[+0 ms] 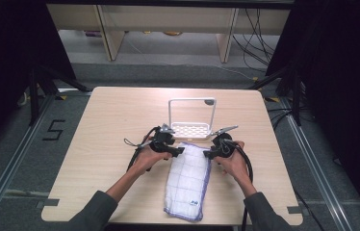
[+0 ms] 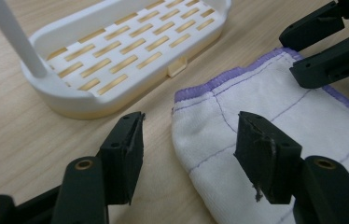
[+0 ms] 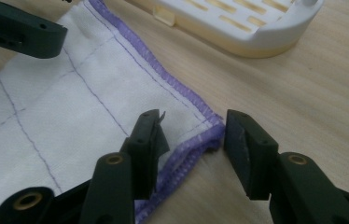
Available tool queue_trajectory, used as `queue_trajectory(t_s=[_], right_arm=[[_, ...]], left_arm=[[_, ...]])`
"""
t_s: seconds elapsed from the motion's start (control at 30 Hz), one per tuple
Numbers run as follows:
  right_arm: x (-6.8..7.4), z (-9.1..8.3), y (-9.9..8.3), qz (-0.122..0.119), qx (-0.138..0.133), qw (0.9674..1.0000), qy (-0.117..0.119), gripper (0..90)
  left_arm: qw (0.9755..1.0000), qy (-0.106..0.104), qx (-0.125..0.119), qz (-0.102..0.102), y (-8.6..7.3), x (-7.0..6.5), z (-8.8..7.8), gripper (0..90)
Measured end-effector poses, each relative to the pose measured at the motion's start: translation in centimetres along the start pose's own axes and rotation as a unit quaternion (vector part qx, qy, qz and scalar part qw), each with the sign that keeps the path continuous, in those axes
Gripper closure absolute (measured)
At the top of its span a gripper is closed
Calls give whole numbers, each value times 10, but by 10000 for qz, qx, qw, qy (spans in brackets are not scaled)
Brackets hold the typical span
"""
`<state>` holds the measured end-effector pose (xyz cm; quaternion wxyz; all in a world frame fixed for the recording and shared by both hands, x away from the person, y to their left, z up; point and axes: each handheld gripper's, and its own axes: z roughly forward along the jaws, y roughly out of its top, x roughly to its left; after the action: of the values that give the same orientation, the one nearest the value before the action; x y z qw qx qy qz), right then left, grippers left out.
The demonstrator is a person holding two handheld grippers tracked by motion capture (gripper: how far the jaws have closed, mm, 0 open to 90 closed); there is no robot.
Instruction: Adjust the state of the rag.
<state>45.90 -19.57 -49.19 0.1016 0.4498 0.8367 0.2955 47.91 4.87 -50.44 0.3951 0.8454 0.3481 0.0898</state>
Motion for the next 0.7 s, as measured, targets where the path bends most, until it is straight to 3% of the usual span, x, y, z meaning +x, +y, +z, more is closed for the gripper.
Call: queue_trajectory(t_s=[0.1, 0.17, 0.23, 0.33, 0.4, 0.47, 0.53, 0.57, 0.6, 0.7], right_arm=[[1, 6, 1, -148, -1, 9999, 87, 703], [2, 8, 3, -297, -37, 9995, 103, 761], [5, 11, 5, -357, -54, 9992, 157, 794], [9, 14, 9, -343, -86, 9992, 210, 805], [10, 17, 12, -516, -84, 9983, 240, 809], [16, 21, 15, -455, -123, 9987, 213, 809], [20, 23, 19, -588, -108, 9978, 293, 809], [24, 23, 21, -523, -11, 9983, 262, 807], [22, 24, 23, -740, -65, 9968, 309, 805], [26, 25, 23, -496, -7, 9987, 143, 735]], left_arm=[[9999, -18, -64, 130, 0, -3, 7, 622], [9993, 84, -54, 363, -2, -5, 6, 731], [9992, 105, -77, 367, -4, -4, 3, 793], [9993, 132, -70, 352, -9, 2, -5, 808], [9994, 154, -101, 289, -14, 6, -11, 813], [9995, 125, -166, 235, -19, 9, -15, 810], [9995, 120, -227, 187, -23, 12, -20, 800], [9995, 136, -248, 149, -24, 13, -21, 784], [9995, 110, -237, 164, -25, 15, -22, 771], [9995, 126, -289, 60, -26, 18, -22, 721]])
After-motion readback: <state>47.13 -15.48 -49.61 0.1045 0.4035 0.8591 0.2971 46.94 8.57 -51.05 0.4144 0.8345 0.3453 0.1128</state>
